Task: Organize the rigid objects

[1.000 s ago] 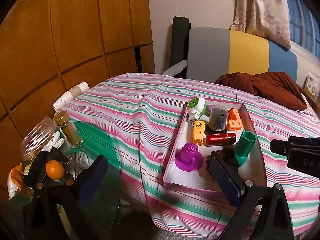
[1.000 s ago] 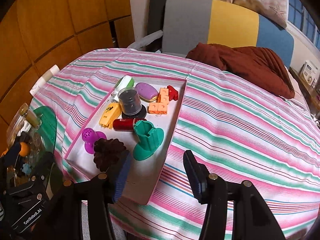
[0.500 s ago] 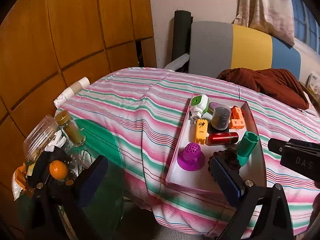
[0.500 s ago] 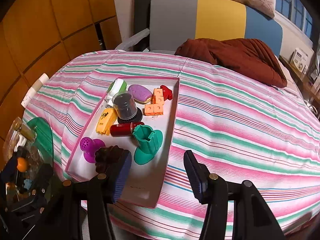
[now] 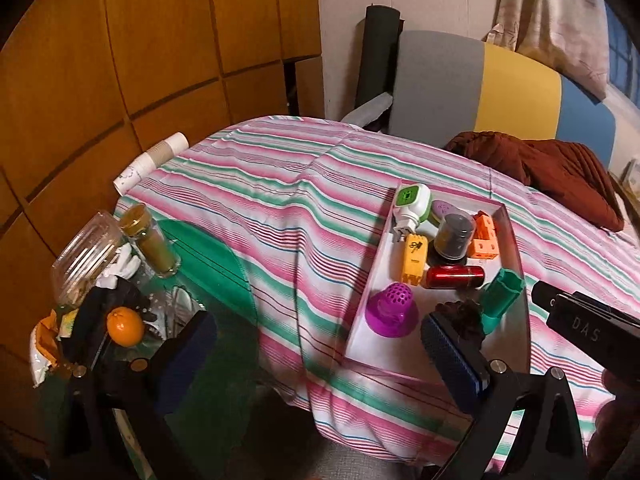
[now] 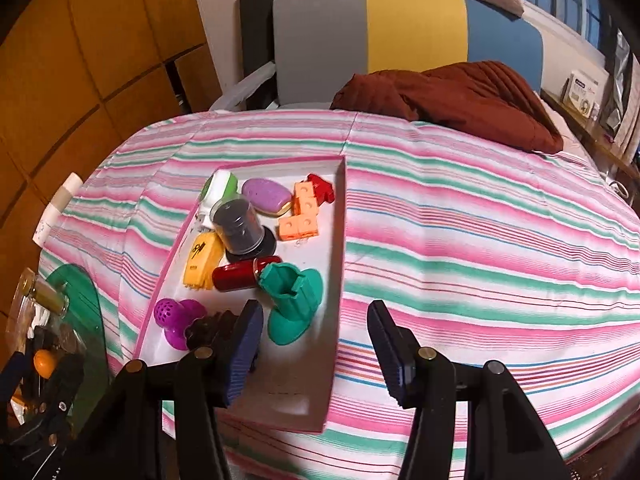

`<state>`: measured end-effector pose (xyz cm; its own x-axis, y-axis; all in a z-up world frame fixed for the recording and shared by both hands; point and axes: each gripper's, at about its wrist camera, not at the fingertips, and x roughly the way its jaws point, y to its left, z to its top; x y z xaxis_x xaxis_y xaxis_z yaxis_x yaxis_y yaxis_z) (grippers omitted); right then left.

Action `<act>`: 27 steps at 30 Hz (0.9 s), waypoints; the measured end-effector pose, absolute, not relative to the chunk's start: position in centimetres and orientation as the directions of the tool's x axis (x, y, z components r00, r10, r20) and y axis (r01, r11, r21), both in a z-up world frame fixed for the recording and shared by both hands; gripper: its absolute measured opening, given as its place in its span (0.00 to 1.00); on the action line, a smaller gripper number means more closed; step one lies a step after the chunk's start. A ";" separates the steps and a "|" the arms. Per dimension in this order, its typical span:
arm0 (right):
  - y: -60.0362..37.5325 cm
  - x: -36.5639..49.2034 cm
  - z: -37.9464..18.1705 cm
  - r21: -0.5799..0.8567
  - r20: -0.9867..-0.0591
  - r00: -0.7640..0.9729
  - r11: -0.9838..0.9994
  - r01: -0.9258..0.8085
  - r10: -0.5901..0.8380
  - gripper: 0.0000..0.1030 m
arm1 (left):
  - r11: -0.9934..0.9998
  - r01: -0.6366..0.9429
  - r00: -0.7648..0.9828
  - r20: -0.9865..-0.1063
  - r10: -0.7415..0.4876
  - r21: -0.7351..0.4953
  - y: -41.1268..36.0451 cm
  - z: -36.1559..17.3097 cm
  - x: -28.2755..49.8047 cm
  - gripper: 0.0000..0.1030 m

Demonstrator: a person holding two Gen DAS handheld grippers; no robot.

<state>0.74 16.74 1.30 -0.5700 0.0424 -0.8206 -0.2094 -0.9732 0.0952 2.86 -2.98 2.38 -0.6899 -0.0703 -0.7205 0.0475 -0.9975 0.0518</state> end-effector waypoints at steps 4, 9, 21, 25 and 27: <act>16.0 0.6 1.2 0.096 -0.822 -0.568 -0.977 -0.189 0.029 0.53 | -0.998 0.041 -0.680 -0.730 -0.067 0.054 -3.1 2.2 2.9 1.00; 16.0 0.8 1.4 0.101 -0.817 -0.576 -0.977 -0.187 0.026 0.53 | -0.999 0.017 -0.670 -0.741 -0.042 0.041 -2.6 2.3 2.7 1.00; 18.3 1.4 2.2 0.085 -0.806 -0.586 -0.964 -0.251 0.081 0.53 | -0.996 -0.079 -0.695 -0.718 0.025 0.041 0.3 3.7 2.5 1.00; 18.9 1.8 2.6 0.084 -0.800 -0.593 -0.962 -0.260 0.091 0.53 | -0.994 -0.102 -0.683 -0.729 0.046 0.032 1.2 3.5 2.4 1.00; 19.0 1.9 2.7 0.080 -0.797 -0.596 -0.961 -0.264 0.098 0.53 | -0.994 -0.108 -0.679 -0.732 0.055 0.026 1.6 3.4 2.4 1.00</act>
<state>1.89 18.96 2.73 -0.5959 0.0977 -0.7971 -0.2644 -0.9611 0.0798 2.42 1.59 3.42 -0.6792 0.0549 -0.7319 -0.1080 -0.9938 0.0256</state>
